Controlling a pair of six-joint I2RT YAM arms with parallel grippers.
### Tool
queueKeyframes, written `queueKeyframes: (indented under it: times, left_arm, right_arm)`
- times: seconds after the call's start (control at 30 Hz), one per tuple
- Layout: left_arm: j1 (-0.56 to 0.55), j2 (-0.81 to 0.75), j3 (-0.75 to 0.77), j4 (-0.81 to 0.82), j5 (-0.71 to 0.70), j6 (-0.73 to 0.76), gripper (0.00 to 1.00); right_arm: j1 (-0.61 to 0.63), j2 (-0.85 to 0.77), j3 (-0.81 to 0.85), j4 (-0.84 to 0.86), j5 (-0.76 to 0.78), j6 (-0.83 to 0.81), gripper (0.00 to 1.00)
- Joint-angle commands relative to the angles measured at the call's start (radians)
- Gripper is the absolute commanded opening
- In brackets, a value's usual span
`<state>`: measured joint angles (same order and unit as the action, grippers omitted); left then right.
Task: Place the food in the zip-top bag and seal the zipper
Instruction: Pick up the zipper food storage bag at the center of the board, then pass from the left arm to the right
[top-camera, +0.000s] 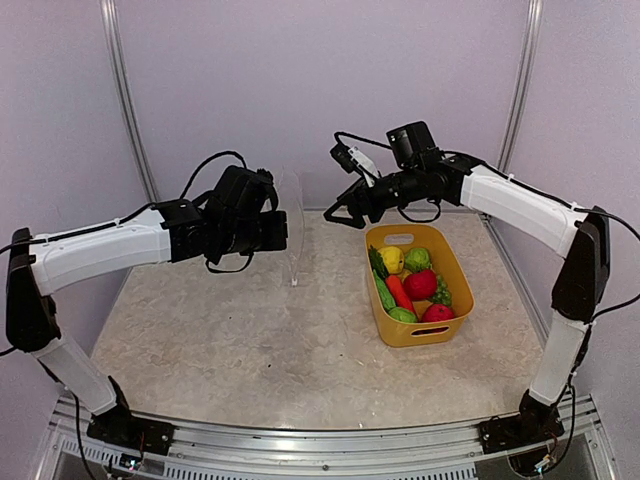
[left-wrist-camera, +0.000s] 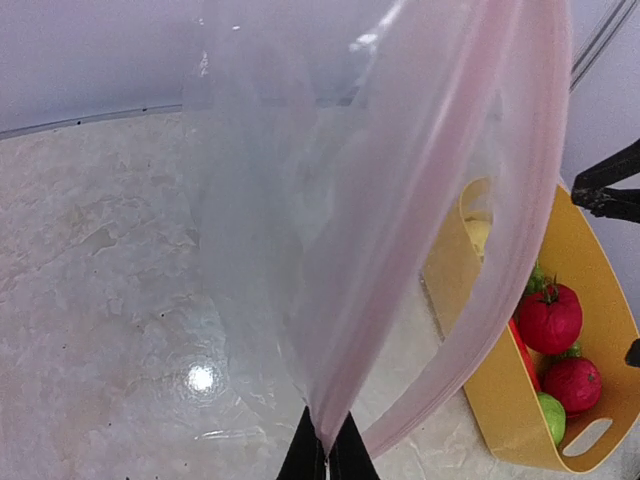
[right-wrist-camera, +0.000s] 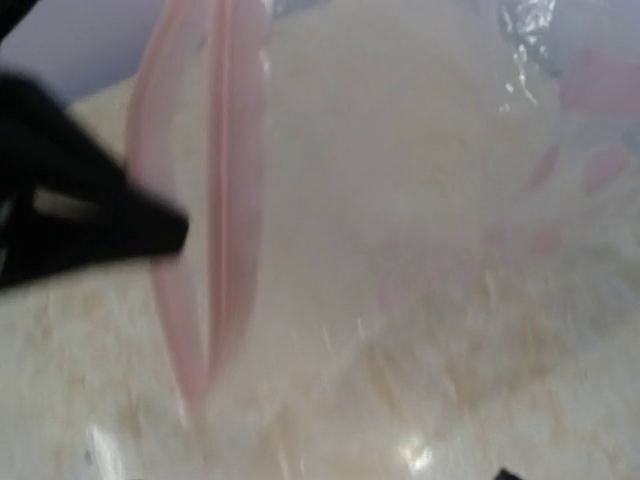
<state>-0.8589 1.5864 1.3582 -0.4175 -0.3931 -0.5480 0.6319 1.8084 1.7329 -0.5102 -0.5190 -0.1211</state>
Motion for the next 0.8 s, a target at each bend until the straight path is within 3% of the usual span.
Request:
queueKeyframes:
  times: [0.0,0.33,0.47,0.63,0.7,0.77]
  left_arm:
    - [-0.007,-0.011,-0.019,0.156,0.059,0.001,0.00]
    - [-0.038,0.004,0.018,0.159,0.099,0.091,0.00]
    - [-0.047,0.007,0.021,0.161,0.112,0.102,0.00]
    - [-0.046,0.006,0.015,0.125,-0.011,0.040,0.00]
    - [-0.037,0.009,-0.003,0.149,-0.058,0.007,0.09]
    - [-0.024,0.021,-0.009,0.186,-0.088,-0.013,0.24]
  right_arm:
    - [0.023,0.082,0.119,0.009,0.022,0.111,0.73]
    - [0.049,0.160,0.196,0.031,0.063,0.173,0.74]
    - [0.055,0.183,0.210,0.041,0.127,0.205,0.52]
    - [0.056,0.213,0.229,0.041,0.113,0.259,0.02]
    - [0.057,0.209,0.215,0.063,0.074,0.294,0.00]
    - [0.063,0.205,0.203,0.087,0.041,0.326,0.00]
